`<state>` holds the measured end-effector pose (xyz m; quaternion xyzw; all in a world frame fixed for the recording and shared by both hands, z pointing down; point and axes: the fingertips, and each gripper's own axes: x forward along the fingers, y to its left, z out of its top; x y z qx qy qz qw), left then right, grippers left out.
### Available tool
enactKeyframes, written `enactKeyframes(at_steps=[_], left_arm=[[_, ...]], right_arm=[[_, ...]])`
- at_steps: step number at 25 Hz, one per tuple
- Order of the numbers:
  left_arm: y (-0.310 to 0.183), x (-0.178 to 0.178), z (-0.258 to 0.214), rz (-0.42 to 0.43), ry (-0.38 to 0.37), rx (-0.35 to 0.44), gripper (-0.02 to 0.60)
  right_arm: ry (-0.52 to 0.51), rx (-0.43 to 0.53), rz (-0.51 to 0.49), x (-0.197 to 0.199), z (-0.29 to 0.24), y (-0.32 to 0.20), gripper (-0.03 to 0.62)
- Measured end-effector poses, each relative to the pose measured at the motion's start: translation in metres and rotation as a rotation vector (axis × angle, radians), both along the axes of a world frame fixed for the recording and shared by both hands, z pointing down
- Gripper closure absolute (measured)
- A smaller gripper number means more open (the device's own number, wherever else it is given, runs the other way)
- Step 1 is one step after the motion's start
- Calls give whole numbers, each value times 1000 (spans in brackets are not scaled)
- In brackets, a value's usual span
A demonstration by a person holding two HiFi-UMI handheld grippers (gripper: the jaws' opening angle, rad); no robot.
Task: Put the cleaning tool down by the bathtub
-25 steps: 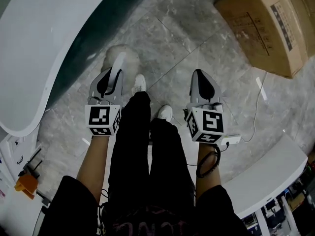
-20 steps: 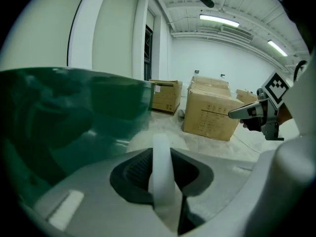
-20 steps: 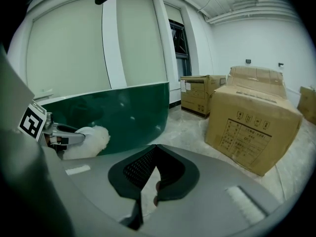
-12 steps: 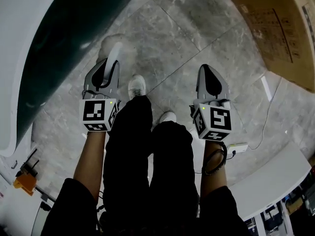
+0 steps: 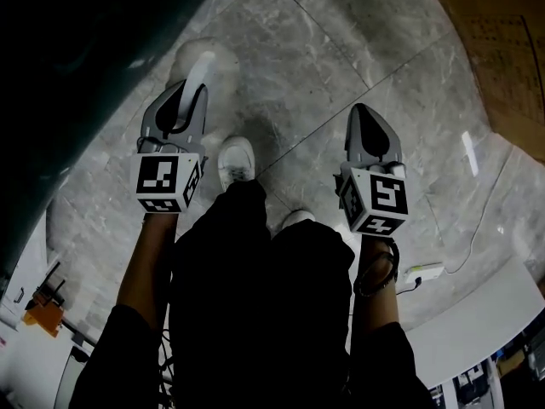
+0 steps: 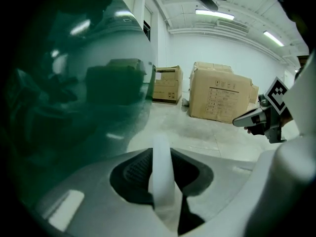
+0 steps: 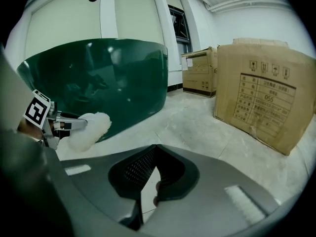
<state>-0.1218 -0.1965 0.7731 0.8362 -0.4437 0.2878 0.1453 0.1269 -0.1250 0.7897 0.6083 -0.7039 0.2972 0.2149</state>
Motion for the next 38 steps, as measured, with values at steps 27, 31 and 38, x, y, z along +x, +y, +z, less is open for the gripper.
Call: enactKeyframes(at_steps=[27,31,38], left_arm=[[-14,12,157,60,-72,-70,489],[-13,9,165,64,-73,-75,489],[-15,9,168,59,-72,-59,488]], right_arm=[[-66,-18,25,-7,147,-8,582],[-60,-18,24,-7,151,-4,582],[-60,-23,28,-6,153,5,582]])
